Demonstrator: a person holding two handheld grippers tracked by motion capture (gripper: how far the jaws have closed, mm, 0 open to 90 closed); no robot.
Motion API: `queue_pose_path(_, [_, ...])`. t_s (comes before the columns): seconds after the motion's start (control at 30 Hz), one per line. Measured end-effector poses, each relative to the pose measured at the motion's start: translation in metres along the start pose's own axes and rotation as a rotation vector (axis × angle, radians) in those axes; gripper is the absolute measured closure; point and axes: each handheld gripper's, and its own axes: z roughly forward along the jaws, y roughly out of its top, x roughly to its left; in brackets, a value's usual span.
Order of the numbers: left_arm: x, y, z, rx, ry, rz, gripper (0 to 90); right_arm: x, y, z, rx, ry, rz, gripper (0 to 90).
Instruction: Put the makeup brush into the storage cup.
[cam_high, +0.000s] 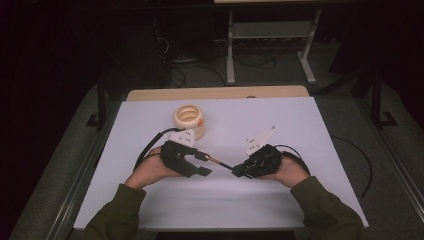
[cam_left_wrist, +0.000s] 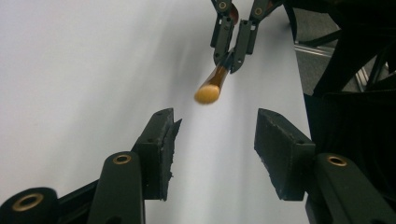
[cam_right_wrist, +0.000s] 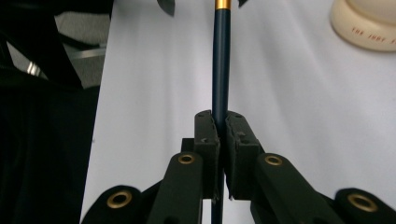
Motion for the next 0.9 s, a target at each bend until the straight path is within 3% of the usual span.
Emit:
queue_pose_path(0.03, [0.000,0.000,0.000,-0.016,0.007,-0.004,50.0,0.001,0.000,0.000,-0.019,-0.005,0.023,84.1])
queue_pose_path(0.27, [0.001,0.001,0.001,-0.042,0.030,-0.005,53.6,0.000,-0.004,0.001,-0.078,-0.024,0.041,84.1])
queue_pose_path(0.37, [0.003,0.001,0.000,-0.068,0.045,-0.009,55.5,0.001,-0.003,0.003,-0.108,-0.023,0.073,84.1])
queue_pose_path(0.9, [0.005,0.001,-0.002,-0.153,0.085,-0.052,68.4,-0.001,-0.001,0.011,-0.162,-0.045,0.076,84.1])
